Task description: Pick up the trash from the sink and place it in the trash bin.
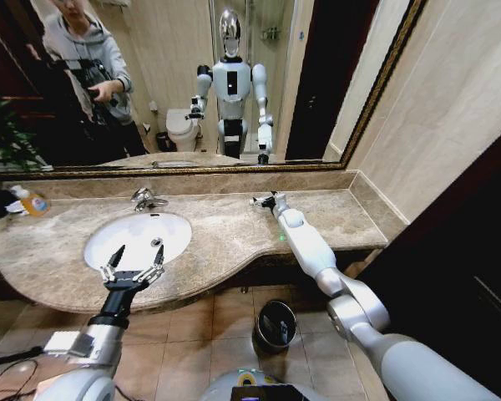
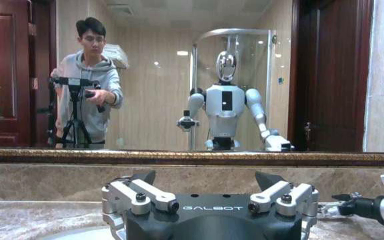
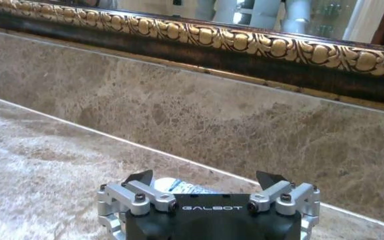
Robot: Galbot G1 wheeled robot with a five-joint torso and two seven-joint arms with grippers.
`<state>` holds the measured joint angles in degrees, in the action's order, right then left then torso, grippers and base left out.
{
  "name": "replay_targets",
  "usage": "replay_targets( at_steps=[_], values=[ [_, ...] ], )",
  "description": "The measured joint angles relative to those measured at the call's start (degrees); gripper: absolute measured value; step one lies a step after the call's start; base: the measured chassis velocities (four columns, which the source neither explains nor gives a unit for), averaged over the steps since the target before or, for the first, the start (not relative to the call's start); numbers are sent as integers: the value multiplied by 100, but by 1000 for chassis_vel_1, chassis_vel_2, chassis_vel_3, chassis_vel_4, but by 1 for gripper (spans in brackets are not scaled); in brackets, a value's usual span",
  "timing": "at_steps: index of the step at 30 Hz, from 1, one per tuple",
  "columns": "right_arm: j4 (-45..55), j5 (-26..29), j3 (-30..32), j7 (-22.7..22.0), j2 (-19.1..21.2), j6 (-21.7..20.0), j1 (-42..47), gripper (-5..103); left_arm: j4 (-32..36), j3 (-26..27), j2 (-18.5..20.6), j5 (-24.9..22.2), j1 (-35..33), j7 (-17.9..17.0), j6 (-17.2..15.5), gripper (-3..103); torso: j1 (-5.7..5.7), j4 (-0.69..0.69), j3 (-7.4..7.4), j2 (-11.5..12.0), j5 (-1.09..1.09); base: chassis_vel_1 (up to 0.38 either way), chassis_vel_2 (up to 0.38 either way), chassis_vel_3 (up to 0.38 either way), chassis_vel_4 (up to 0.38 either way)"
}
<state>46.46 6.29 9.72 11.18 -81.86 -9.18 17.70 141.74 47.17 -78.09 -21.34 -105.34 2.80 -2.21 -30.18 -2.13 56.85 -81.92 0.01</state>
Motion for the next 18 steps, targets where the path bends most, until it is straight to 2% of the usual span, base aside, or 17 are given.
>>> replay_targets(
  at_steps=[8, 13, 14, 15, 18],
  values=[
    [130, 37, -1, 59, 107, -91, 122, 100, 0, 0, 0, 0, 0, 0, 0, 100, -2, -1, 2, 0, 0, 0, 0, 0, 0],
    [467, 147, -30, 84, 333, -177, 473, 100, 2, -2, 1, 0, 3, 9, 0, 100, -2, -5, 2, 0, -4, 0, 0, 0, 0],
    [629, 227, -44, 83, 409, -215, 624, 100, -2, 1, 8, -1, -6, -1, -6, 100, -4, 20, 7, 3, 10, 0, 0, 0, 0],
    [766, 270, -64, 93, 469, -216, 705, 100, 9, 0, -2, 1, 4, 5, 7, 100, -6, 8, 6, 4, 0, 0, 0, 0, 0],
    [1156, 413, -107, 92, 623, -217, 970, 100, 5, 0, 3, 0, 2, 1, -1, 100, -5, 11, 6, 3, -3, -4, -1, -21, 3]
  ],
)
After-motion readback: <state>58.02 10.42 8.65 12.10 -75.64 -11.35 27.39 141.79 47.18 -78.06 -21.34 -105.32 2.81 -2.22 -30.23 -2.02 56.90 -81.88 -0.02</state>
